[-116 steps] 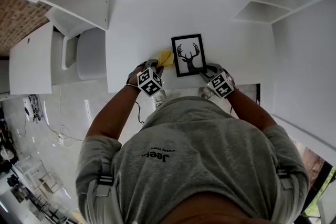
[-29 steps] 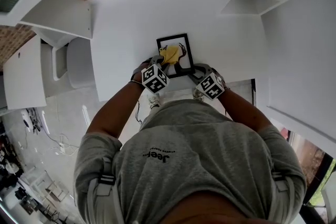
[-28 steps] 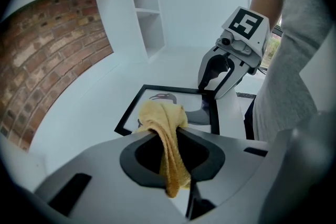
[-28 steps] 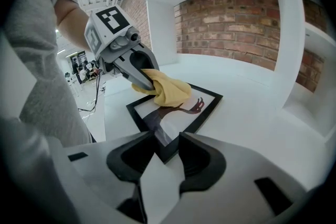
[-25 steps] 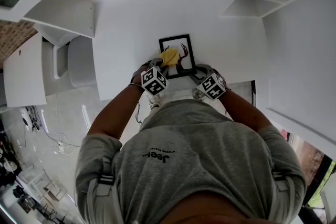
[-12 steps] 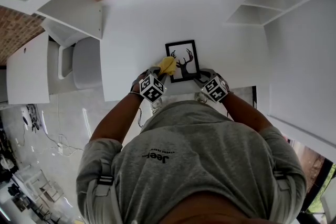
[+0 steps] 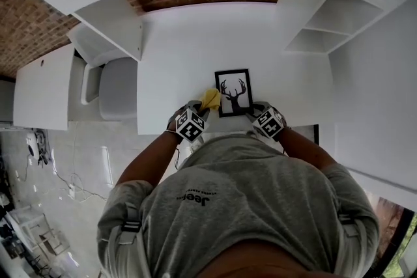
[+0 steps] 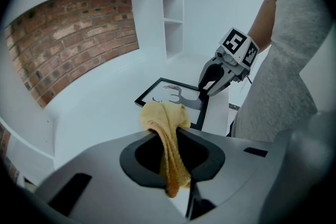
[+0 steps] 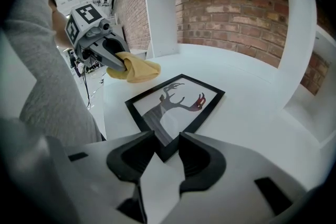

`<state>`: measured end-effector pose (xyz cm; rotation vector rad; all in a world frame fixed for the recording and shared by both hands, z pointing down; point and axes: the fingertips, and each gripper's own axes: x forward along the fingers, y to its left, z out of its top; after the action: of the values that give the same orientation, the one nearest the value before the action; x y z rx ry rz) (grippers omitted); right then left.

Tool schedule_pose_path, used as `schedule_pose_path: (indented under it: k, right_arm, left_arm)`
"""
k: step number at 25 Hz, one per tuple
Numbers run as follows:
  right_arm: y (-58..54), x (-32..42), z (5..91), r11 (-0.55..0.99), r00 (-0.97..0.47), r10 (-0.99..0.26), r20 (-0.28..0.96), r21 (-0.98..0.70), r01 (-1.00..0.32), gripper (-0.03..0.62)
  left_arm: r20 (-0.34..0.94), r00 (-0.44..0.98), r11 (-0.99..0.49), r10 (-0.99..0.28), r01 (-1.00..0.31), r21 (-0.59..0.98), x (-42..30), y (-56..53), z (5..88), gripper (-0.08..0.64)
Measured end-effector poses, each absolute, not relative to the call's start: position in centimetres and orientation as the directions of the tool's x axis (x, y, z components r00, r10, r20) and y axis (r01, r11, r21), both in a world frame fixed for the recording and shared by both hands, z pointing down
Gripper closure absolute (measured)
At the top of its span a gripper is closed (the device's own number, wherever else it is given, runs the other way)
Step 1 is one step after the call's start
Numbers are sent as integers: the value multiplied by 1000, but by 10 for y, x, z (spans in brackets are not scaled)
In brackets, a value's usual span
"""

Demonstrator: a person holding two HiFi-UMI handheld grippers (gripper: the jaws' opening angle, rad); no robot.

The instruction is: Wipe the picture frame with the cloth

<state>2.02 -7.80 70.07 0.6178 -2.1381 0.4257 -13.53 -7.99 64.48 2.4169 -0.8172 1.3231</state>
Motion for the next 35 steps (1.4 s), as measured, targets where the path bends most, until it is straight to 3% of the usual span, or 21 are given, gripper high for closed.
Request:
schedule_pose_path:
  k: [13,35]
  right_arm:
    - [-68,26,704,860,-460,-155,874,-110,-498,468]
    - [-51,50,690,811,-497,-178,849,-159,-563,480]
  left_arm:
    - [797,465,-748,-386,-663,25,-145,-67,632,494]
    - [769,482,-734,-420,-679,25,-141,-66,616,494]
